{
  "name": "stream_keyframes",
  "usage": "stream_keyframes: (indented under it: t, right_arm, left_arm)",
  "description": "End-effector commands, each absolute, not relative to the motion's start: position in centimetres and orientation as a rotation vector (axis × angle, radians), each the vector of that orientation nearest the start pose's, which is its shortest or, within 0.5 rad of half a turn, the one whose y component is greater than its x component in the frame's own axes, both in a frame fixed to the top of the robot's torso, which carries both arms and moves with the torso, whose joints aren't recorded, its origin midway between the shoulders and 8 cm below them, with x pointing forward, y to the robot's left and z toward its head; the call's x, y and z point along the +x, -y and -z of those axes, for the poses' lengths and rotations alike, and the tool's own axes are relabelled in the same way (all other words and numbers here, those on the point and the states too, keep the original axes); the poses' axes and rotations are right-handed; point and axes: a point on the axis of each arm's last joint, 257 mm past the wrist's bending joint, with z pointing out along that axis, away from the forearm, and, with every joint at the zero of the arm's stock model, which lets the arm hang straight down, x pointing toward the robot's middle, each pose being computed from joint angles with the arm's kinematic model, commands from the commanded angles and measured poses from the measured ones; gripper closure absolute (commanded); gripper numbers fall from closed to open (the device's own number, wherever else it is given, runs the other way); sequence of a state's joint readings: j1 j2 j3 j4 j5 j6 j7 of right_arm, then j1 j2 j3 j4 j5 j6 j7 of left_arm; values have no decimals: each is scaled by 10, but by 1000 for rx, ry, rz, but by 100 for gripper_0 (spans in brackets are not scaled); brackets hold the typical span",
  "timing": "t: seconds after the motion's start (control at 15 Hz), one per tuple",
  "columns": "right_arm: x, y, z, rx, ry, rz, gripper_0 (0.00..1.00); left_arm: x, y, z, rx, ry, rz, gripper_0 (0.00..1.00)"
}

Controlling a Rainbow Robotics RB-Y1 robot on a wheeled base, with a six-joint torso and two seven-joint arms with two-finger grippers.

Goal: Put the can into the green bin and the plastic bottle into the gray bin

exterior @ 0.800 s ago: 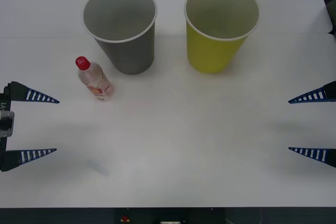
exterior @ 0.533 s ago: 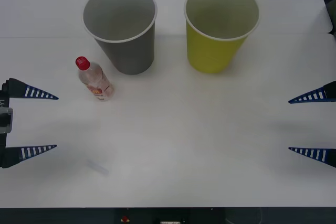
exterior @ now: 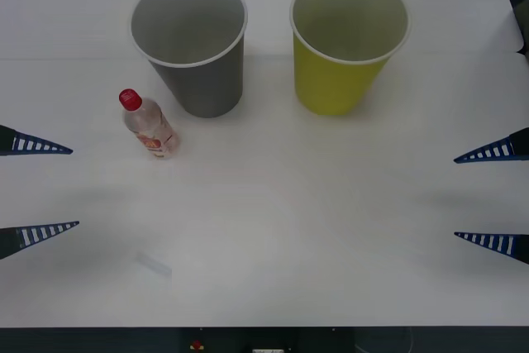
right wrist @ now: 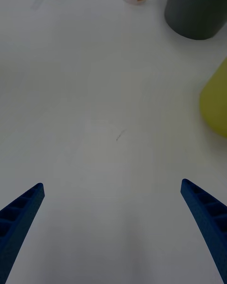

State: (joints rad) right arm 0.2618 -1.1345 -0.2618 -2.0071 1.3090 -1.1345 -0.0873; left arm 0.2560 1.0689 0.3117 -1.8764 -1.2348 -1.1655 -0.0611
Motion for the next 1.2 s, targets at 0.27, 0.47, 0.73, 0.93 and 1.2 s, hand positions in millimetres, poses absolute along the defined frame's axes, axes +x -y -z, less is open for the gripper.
stream_keyframes:
  t: [0.27,0.47,0.73,0.93,1.2]
  right_arm:
    - [341,286,167,-1634,-1596,-209,0]
    - [341,286,167,-1634,-1596,-209,0]
    - [341,286,167,-1634,-1596,-209,0]
    - [341,286,167,-1634,-1596,-209,0]
    - [341,286,167,-1634,-1596,-209,0]
  left_arm:
    - [348,-302,189,1288,-1629,459,0]
    - [355,-296,196,1160,-1637,521,0]
    - [382,-294,205,1000,-1651,465,0]
    - [398,-287,222,883,-1682,438,0]
    - [421,-278,237,744,-1696,389,0]
